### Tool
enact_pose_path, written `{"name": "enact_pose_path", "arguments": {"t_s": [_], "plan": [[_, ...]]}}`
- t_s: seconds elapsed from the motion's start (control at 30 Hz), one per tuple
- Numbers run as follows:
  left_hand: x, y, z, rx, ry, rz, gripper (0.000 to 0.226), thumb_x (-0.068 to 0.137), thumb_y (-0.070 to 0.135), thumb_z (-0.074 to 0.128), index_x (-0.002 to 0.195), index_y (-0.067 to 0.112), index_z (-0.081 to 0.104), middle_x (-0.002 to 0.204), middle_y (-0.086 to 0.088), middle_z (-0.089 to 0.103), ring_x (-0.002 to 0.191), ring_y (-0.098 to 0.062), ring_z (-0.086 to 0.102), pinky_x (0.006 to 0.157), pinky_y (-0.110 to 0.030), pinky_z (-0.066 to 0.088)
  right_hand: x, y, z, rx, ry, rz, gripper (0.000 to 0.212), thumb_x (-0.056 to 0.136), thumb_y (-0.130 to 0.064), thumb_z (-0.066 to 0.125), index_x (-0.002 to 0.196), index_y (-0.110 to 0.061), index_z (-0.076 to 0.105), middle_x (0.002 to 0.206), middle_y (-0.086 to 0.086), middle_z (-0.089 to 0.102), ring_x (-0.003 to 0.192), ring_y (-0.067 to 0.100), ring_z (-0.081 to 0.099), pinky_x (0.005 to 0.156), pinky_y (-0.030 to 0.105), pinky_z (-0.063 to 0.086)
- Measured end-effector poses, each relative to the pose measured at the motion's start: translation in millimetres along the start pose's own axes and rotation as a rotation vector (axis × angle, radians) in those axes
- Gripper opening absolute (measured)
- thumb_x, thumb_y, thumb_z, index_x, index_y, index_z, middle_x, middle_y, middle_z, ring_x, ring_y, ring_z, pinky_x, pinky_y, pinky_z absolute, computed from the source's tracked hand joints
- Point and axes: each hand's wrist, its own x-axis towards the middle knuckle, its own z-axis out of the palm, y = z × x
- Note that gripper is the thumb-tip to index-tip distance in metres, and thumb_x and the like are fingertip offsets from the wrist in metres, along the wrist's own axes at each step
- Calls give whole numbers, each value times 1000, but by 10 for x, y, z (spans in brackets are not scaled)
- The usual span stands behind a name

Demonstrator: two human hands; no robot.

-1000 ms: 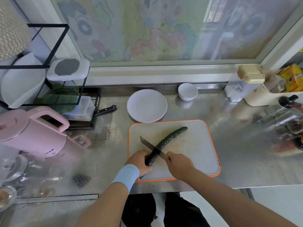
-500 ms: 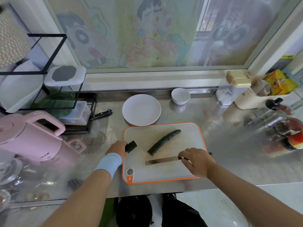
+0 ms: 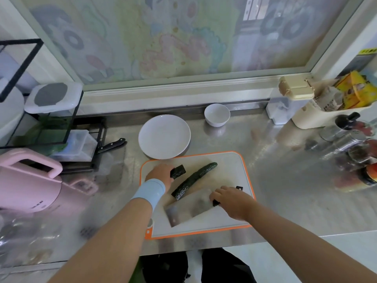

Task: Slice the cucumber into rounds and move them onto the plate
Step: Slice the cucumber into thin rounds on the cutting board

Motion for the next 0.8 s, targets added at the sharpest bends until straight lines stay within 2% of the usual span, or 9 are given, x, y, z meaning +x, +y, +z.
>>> {"name": "enact_pose_path", "arguments": {"t_s": [0.13, 0.27, 0.37, 0.43, 0.5, 0.57, 0.63, 0.7, 0.8], "plan": [[137, 83, -11, -13, 5, -28, 47, 95, 20, 55, 141, 24, 44, 135, -3, 53, 116, -28, 55, 93, -38, 48, 117, 102, -71, -116, 0, -64, 23, 83, -18, 60, 104, -26, 60, 91, -7, 65, 86, 20, 57, 73, 33, 47], [248, 115, 17, -59, 19, -11, 50, 94, 20, 57, 141, 26, 43, 138, -1, 51, 121, -26, 52, 98, -39, 45, 261, 122, -342, 18, -27, -39, 25, 90, -27, 49, 105, -29, 69, 108, -6, 59, 99, 20, 56, 77, 33, 47], [258, 127, 45, -66, 66, 29, 52, 91, 19, 60, 139, 27, 43, 136, 1, 49, 123, -23, 47, 99, -38, 44, 459, 175, -494, 137, 115, 68, 25, 92, -26, 47, 107, -26, 67, 111, -3, 57, 104, 23, 58, 79, 35, 48], [197, 170, 45, -3, 200, 131, 44, 88, 23, 63, 131, 26, 49, 126, 2, 49, 116, -21, 46, 93, -34, 43, 628, 248, -531, 121, 211, 116, 32, 91, -16, 49, 117, -25, 65, 117, -1, 56, 110, 24, 54, 82, 37, 47], [88, 241, 46, 25, 270, 199, 29, 86, 35, 64, 113, 28, 57, 108, 7, 55, 102, -19, 52, 79, -29, 41, 772, 300, -547, 57, 207, 150, 49, 86, -8, 51, 132, -25, 55, 130, 0, 52, 119, 25, 48, 94, 37, 43], [-10, 308, 85, 41, 152, 199, 30, 79, 51, 64, 99, 32, 55, 94, 12, 56, 87, -16, 55, 70, -28, 39, 862, 310, -539, -9, 159, 174, 57, 86, -7, 51, 140, -25, 46, 136, -1, 49, 124, 25, 45, 103, 37, 37], [-52, 325, 154, 145, 22, 204, 46, 70, 62, 66, 103, 33, 51, 95, 12, 53, 88, -15, 52, 72, -31, 41, 914, 284, -518, -71, 105, 176, 55, 87, -7, 50, 139, -25, 45, 132, 2, 51, 120, 26, 46, 102, 38, 35], [-41, 287, 207, 215, 0, 195, 52, 70, 59, 68, 112, 32, 51, 103, 9, 55, 97, -17, 53, 80, -33, 43, 929, 243, -492, -85, 66, 197, 52, 86, -5, 48, 134, -24, 48, 124, 5, 50, 113, 28, 47, 95, 39, 38], [-42, 204, 211, 142, 64, 146, 38, 82, 39, 61, 119, 30, 57, 109, 6, 60, 104, -19, 54, 84, -33, 46, 899, 212, -471, -45, 32, 250, 41, 86, -6, 51, 125, -20, 52, 118, 7, 46, 106, 27, 46, 87, 38, 41]]}}
